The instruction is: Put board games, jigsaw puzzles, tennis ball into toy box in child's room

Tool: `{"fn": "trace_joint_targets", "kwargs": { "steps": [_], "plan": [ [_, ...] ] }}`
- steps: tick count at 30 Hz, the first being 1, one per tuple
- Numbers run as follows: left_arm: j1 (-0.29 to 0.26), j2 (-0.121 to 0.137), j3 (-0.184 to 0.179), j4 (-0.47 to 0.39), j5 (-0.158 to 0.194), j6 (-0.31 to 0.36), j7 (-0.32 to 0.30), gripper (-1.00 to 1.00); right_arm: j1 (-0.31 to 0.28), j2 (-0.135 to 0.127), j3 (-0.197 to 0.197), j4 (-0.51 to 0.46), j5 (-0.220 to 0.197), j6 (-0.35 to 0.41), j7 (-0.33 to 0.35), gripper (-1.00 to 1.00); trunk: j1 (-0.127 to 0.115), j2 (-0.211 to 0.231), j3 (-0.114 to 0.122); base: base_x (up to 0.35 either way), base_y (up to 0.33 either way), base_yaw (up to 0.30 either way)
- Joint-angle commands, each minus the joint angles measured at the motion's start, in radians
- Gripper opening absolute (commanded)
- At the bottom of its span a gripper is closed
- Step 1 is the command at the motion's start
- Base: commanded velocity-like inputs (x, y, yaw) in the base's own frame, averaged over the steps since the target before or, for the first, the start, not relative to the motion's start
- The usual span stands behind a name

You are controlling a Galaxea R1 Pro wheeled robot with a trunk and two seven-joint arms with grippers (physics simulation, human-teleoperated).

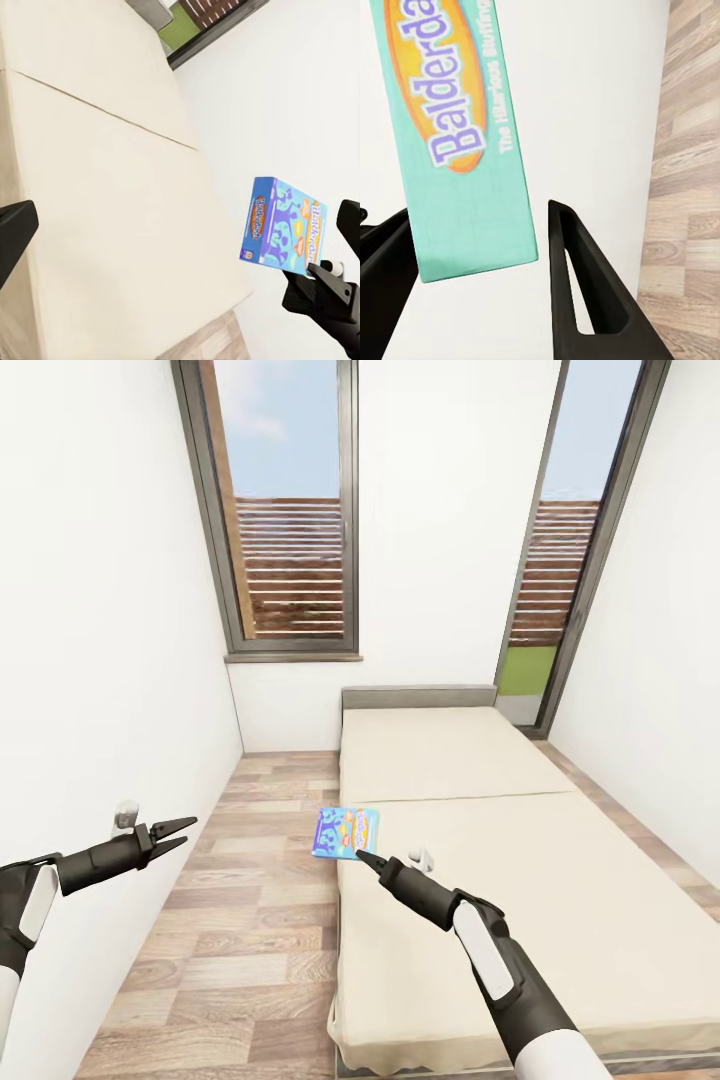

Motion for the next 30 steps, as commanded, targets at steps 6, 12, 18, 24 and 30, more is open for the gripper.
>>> {"fn": "trace_joint_targets", "kwargs": {
  "steps": [6,12,18,24,30],
  "plan": [
    [-0.001,0.0,0.0,0.0,0.001,0.007,0.005,1.0,-0.001,0.0,0.002,0.0,-0.004,0.005,-0.001,-1.0,-0.023,0.042,0.018,0.0,0.0,0.0],
    [-0.001,-0.001,0.0,0.0,0.002,0.007,0.024,1.0,-0.001,0.0,0.002,0.0,-0.003,0.005,0.0,-1.0,-0.046,0.084,0.037,0.0,0.0,0.0],
    [-0.001,-0.001,-0.034,0.0,0.001,0.006,0.034,1.0,-0.001,-0.001,0.002,0.0,-0.003,0.004,-0.001,-1.0,-0.069,0.126,0.055,0.0,0.0,0.0],
    [-0.001,-0.001,-0.05,0.0,0.001,0.006,0.035,1.0,-0.001,-0.001,0.0,0.0,-0.003,0.004,0.001,-1.0,-0.092,0.168,0.075,0.0,0.0,0.113],
    [-0.001,0.0,-0.052,0.0,0.001,0.003,0.034,1.0,-0.001,-0.001,-0.001,0.002,-0.003,0.002,0.001,-1.0,-0.115,0.21,0.097,0.0,0.0,0.244]
  ]
}}
